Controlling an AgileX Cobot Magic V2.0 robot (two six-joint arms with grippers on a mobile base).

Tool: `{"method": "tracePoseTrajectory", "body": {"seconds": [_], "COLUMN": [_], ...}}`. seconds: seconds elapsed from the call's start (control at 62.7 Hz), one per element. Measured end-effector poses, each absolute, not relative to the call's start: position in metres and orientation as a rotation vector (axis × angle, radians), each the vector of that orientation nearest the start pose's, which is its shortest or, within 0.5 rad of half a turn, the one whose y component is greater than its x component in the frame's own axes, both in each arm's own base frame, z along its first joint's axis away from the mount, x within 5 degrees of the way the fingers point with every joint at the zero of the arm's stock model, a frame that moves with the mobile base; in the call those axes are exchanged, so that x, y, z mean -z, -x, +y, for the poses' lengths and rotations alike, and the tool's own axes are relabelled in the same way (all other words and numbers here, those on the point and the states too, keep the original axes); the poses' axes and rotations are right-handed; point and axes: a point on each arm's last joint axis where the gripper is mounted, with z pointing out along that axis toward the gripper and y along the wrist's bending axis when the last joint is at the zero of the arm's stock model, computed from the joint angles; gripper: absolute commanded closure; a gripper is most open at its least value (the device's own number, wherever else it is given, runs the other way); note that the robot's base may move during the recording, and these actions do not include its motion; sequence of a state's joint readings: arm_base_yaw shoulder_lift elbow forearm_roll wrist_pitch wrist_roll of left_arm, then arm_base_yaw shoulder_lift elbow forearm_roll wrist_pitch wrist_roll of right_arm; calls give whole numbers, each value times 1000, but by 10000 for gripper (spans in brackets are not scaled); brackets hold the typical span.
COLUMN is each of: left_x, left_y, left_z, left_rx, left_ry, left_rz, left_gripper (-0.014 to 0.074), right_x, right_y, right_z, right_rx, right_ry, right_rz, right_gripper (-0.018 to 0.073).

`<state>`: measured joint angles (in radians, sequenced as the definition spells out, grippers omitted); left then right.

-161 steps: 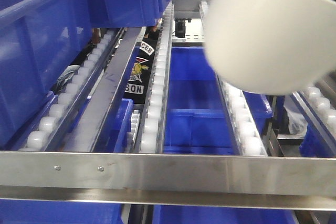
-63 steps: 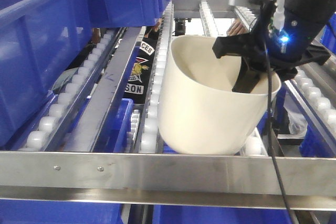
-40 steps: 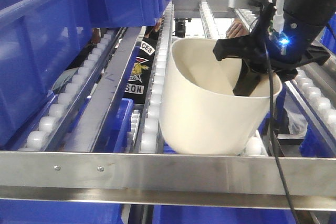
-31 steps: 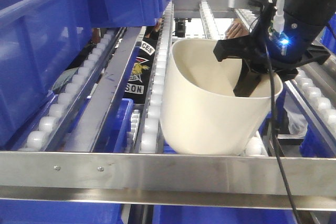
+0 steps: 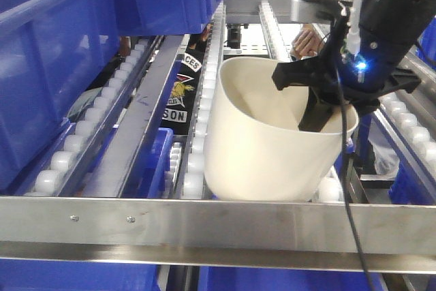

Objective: Move white bin to right shelf second layer
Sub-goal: 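Lower the white bin onto the second-layer rollers with the right gripper, then open the right gripper and lift it away from the bin rim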

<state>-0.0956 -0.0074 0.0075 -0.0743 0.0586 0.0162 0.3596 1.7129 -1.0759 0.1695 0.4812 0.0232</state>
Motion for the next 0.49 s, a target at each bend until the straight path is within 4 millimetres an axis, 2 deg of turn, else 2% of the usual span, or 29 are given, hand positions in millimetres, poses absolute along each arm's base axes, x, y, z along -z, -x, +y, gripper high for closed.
{"method": "tracePoseTrajectory", "body": {"seconds": [0.207,0.271,0.495], "left_x": [-206,-206,-206], "left_y": [-56,-56,-56], "left_z": [-6,-6,-6], "left_rx": [125,125,125], "left_ry": [-33,-33,-33], "left_rz": [1543,1543,1543], "left_gripper": [512,512,512], "right_x": [-207,-207,-210], "right_y": [-326,-326,-326], "right_z": [130,130,130], "right_rx": [-292,-292,-290], "right_ry": [271,271,274], "right_rz": [2606,2606,2594], "right_gripper": [498,469,121]}}
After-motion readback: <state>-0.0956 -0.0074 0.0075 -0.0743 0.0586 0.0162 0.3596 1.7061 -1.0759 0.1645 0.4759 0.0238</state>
